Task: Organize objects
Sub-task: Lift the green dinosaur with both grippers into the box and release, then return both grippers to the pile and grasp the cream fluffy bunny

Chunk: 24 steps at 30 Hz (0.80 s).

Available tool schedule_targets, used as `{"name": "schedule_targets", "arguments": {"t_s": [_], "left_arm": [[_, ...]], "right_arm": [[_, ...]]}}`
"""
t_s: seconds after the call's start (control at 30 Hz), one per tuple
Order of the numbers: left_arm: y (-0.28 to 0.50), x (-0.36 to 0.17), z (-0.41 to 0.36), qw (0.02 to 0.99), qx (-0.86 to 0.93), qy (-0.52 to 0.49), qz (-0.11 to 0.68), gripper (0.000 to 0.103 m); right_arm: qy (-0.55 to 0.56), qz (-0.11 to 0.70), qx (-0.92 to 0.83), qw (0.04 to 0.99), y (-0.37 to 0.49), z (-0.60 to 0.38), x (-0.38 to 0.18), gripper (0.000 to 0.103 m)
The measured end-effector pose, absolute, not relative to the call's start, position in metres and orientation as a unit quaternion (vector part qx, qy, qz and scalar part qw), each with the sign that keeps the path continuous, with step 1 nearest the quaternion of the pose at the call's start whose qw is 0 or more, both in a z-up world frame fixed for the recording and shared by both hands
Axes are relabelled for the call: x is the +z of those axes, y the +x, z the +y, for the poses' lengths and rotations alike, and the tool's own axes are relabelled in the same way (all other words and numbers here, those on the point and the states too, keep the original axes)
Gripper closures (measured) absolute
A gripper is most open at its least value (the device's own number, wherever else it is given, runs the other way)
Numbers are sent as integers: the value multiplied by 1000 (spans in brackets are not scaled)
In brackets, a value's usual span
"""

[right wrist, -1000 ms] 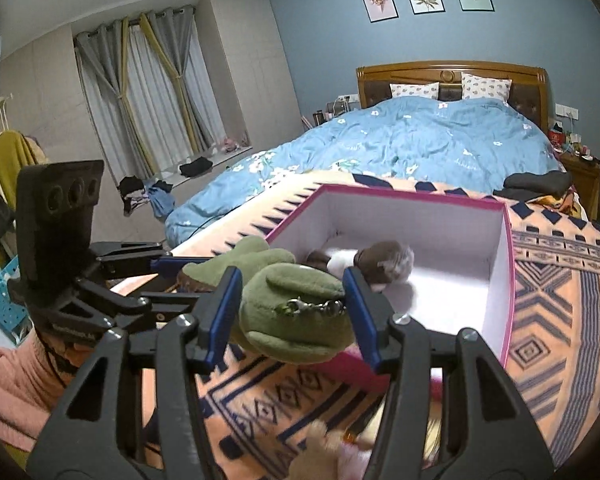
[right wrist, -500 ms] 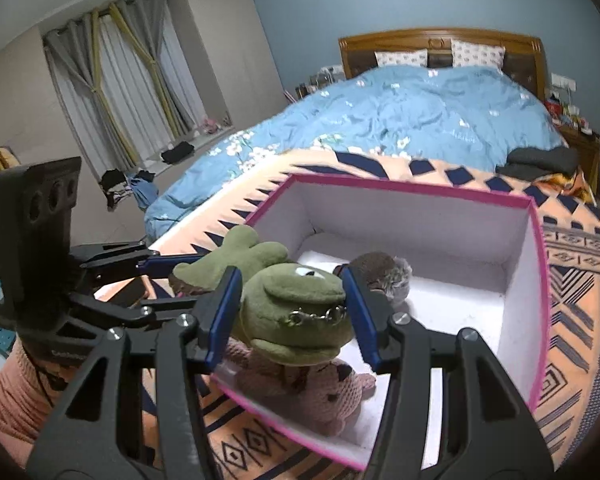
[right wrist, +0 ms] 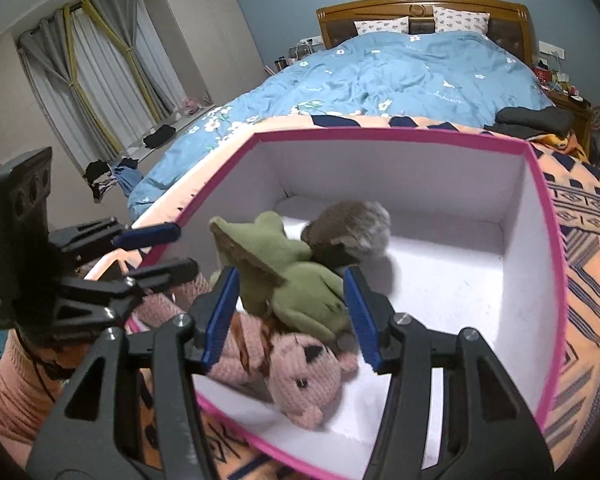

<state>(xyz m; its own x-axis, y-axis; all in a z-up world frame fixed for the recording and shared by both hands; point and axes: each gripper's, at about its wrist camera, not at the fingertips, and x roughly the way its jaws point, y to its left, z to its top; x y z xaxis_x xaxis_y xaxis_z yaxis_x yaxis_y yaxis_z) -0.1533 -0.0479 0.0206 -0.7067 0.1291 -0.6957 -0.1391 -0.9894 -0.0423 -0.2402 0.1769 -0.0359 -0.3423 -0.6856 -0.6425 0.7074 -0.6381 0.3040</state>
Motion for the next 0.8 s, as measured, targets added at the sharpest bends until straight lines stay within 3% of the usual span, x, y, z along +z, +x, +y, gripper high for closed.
{"name": "schedule_targets", "arguments": {"t_s": [0.43,0.6,0.8], "left_arm": [[-105,30,-30,130,933,-334,1,44],[-103,26,-23,121,934,-337,11,44],[-103,26,-29,114,935,-337,-12,44]], "right_arm": [[403,11,-816,414,-217,230,-45,44],[400,3,-811,426,-203,227,-46,35],[392,-21,-809,437,-192,232,-39,35]]}}
